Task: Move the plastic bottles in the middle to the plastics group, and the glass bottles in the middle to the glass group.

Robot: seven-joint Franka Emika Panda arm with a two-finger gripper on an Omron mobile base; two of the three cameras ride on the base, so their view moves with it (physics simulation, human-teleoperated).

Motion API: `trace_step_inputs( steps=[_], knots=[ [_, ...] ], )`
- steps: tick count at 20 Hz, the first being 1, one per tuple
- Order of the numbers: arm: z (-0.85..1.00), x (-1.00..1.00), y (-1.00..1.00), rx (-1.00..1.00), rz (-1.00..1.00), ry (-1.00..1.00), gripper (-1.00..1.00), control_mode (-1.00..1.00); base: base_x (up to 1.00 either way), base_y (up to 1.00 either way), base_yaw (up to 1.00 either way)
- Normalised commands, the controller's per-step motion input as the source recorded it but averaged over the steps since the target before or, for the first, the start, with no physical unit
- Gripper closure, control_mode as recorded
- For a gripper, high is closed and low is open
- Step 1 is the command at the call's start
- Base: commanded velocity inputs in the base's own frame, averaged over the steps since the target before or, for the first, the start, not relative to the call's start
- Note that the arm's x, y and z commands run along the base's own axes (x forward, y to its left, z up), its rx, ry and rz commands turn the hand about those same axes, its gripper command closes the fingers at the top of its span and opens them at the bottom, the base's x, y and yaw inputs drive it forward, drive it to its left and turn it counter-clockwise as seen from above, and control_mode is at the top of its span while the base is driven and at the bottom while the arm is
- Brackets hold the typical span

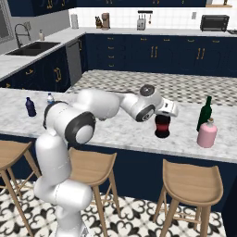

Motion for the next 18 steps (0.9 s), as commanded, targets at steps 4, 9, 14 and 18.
trace_step_inputs(
  steps=[4,9,14,18],
  knots=[
    [0.00,0.08,-0.37,-0.02,-0.08,0.00,1.00,-1.00,0.00,0.00,0.00],
    [0.00,0.12,-0.37,0.00,-0.03,-0.05,1.00,-1.00,0.00,0.00,0.00],
    [0.00,0.18,-0.36,0.00,-0.02,-0.09,1.00,-1.00,0.00,0.00,0.00],
    [-0.01,0.00,-0.33,0.04,-0.01,-0.11,1.00,-1.00,0.00,0.00,0.00]
  ],
)
